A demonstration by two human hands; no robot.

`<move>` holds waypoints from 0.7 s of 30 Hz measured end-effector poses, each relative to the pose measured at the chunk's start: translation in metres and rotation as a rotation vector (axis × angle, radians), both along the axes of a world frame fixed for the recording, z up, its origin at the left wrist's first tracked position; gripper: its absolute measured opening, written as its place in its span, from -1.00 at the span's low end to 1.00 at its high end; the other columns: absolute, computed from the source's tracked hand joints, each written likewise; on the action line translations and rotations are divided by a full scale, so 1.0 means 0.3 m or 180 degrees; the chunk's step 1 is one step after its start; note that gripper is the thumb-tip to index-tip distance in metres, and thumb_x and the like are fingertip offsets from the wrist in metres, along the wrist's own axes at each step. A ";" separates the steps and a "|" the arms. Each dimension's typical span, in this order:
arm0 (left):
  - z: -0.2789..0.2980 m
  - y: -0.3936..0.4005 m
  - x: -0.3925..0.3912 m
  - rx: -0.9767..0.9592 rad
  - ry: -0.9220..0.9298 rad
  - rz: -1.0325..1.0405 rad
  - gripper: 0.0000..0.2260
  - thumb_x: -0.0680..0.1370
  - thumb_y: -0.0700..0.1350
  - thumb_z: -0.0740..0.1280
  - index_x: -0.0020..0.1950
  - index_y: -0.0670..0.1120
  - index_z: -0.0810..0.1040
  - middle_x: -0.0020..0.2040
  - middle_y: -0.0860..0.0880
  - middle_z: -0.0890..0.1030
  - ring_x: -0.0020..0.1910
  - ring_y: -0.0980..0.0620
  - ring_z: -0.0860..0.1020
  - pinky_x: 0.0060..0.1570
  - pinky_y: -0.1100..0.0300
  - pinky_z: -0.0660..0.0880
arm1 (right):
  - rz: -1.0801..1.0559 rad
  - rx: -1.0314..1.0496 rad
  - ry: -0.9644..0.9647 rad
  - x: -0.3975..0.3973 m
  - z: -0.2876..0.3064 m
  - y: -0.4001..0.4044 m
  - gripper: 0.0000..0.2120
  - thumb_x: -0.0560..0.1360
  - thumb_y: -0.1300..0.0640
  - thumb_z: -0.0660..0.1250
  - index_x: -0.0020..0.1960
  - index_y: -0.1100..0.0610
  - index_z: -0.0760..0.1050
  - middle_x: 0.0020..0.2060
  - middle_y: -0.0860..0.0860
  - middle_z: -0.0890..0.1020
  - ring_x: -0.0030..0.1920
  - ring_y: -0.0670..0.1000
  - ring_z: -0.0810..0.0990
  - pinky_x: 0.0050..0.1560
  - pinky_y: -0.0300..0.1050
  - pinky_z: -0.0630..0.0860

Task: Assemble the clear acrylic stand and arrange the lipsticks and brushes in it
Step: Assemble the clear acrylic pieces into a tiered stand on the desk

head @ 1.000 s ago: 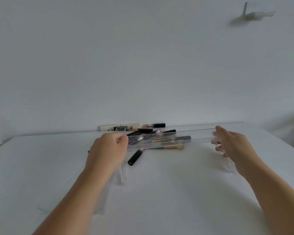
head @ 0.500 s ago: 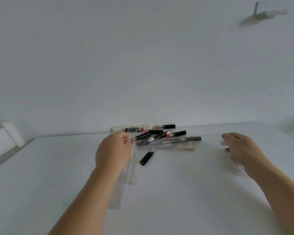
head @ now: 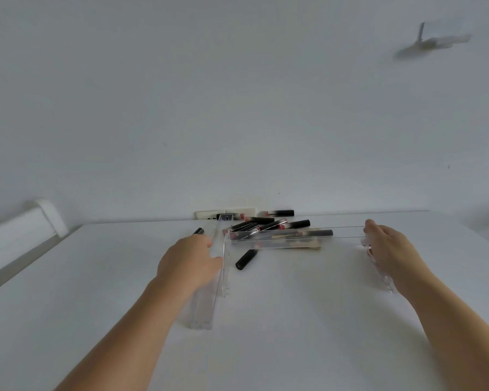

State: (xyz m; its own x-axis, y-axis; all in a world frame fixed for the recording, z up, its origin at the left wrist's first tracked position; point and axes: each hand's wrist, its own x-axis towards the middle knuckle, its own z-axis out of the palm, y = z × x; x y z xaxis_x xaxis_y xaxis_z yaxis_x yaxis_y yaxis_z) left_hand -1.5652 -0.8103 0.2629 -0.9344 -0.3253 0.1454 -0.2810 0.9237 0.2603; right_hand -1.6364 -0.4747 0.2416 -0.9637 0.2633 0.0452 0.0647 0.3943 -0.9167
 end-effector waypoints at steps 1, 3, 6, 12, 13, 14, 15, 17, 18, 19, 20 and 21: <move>0.001 0.003 -0.001 0.0013 -0.0022 -0.0003 -0.60 0.53 0.05 0.33 0.35 0.03 0.52 0.22 0.03 0.62 0.18 -0.06 0.58 0.02 0.15 0.49 | 0.0032 0.0030 0.0031 0.002 -0.001 -0.002 -0.66 0.57 -0.08 0.09 -0.16 0.18 0.36 -0.32 0.12 0.34 -0.37 0.08 0.26 -0.24 -0.04 0.21; 0.004 0.005 0.000 0.0044 -0.0083 -0.0018 -0.61 0.53 0.06 0.32 0.35 0.03 0.52 0.22 0.02 0.62 0.17 -0.06 0.58 0.02 0.14 0.49 | 0.0063 0.0066 0.0069 0.004 -0.001 -0.002 -0.69 0.58 -0.08 0.09 -0.16 0.14 0.36 -0.31 0.12 0.35 -0.33 0.08 0.28 -0.22 -0.03 0.21; 0.005 0.000 0.006 0.0160 -0.0224 -0.0080 -0.54 0.55 0.09 0.33 0.44 0.06 0.46 0.28 0.02 0.59 0.22 -0.05 0.56 0.14 0.10 0.51 | 0.0059 -0.0002 0.0045 -0.003 -0.012 0.007 -0.53 0.59 -0.09 0.10 -0.08 0.36 0.37 -0.30 0.14 0.35 -0.30 0.08 0.29 -0.21 -0.03 0.20; 0.015 -0.015 0.010 0.0246 -0.0370 -0.0112 -0.51 0.51 0.08 0.37 0.44 0.08 0.46 0.26 0.03 0.58 0.19 -0.03 0.57 0.16 0.10 0.52 | 0.0061 0.0018 0.0060 -0.017 -0.021 0.016 -0.49 0.60 -0.05 0.12 0.15 0.43 0.42 -0.25 0.31 0.42 -0.28 0.07 0.34 -0.19 -0.03 0.22; 0.018 -0.014 0.010 0.0192 -0.0369 -0.0084 -0.50 0.50 0.07 0.37 0.44 0.09 0.46 0.26 0.05 0.58 0.20 -0.02 0.56 0.12 0.13 0.51 | 0.0056 0.0002 0.0043 -0.019 -0.023 0.016 -0.52 0.59 -0.03 0.12 0.12 0.43 0.42 -0.28 0.26 0.39 -0.30 0.07 0.32 -0.21 -0.04 0.21; 0.020 -0.014 0.010 0.0125 -0.0359 -0.0062 -0.49 0.48 0.06 0.37 0.44 0.09 0.46 0.26 0.06 0.58 0.19 -0.02 0.56 0.07 0.15 0.49 | 0.0048 -0.0016 0.0026 -0.021 -0.026 0.017 -0.54 0.58 0.00 0.13 0.09 0.43 0.42 -0.30 0.19 0.37 -0.32 0.07 0.30 -0.23 -0.05 0.20; 0.021 -0.012 0.010 0.0066 -0.0350 -0.0046 -0.49 0.47 0.05 0.37 0.43 0.10 0.46 0.24 0.07 0.59 0.18 -0.02 0.57 0.01 0.18 0.46 | 0.0034 -0.0026 0.0017 -0.024 -0.029 0.018 -0.57 0.58 0.02 0.13 0.08 0.43 0.43 -0.31 0.14 0.38 -0.33 0.07 0.30 -0.25 -0.05 0.20; 0.022 -0.007 0.009 0.0053 -0.0364 -0.0033 -0.52 0.46 0.05 0.38 0.39 0.11 0.49 0.21 0.07 0.60 0.13 -0.02 0.57 -0.04 0.19 0.42 | 0.0019 -0.0030 0.0035 -0.029 -0.038 0.021 -0.60 0.58 0.05 0.14 0.08 0.43 0.44 -0.30 0.12 0.42 -0.33 0.07 0.33 -0.25 -0.06 0.22; 0.023 -0.006 0.008 0.0091 -0.0375 -0.0042 -0.56 0.45 0.06 0.40 0.33 0.13 0.51 0.18 0.06 0.60 0.08 -0.03 0.56 -0.05 0.19 0.41 | 0.0021 -0.0031 0.0056 -0.033 -0.042 0.023 -0.60 0.58 0.06 0.14 0.08 0.42 0.45 -0.29 0.13 0.44 -0.32 0.06 0.35 -0.24 -0.06 0.23; 0.023 -0.006 0.006 0.0137 -0.0394 -0.0054 -0.60 0.43 0.06 0.42 0.26 0.16 0.52 0.12 0.06 0.60 0.01 -0.03 0.55 -0.05 0.19 0.41 | 0.0022 -0.0031 0.0071 -0.036 -0.045 0.024 -0.61 0.58 0.06 0.14 0.09 0.42 0.45 -0.27 0.18 0.47 -0.30 0.07 0.37 -0.22 -0.05 0.25; 0.021 -0.008 0.006 0.0181 -0.0413 -0.0068 -0.61 0.41 0.06 0.44 0.22 0.18 0.52 0.09 0.08 0.60 -0.02 -0.03 0.54 -0.04 0.18 0.44 | 0.0014 -0.0034 0.0078 -0.038 -0.047 0.024 -0.61 0.59 0.05 0.15 0.09 0.41 0.46 -0.25 0.24 0.51 -0.29 0.07 0.39 -0.20 -0.05 0.27; 0.018 -0.010 0.004 0.0209 -0.0439 -0.0079 -0.57 0.39 0.07 0.46 0.25 0.15 0.53 0.11 0.08 0.60 0.01 -0.02 0.56 -0.01 0.17 0.48 | -0.0004 -0.0039 0.0076 -0.040 -0.047 0.024 -0.61 0.59 0.05 0.15 0.09 0.40 0.47 -0.21 0.30 0.54 -0.28 0.07 0.40 -0.19 -0.05 0.28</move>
State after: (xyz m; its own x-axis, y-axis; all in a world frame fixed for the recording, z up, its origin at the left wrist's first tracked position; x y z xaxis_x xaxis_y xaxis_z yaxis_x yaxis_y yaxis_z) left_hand -1.5640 -0.8135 0.2682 -0.9518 -0.3065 -0.0057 -0.2957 0.9131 0.2809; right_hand -1.6483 -0.4674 0.2275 -0.9620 0.2653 0.0650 0.0432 0.3828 -0.9228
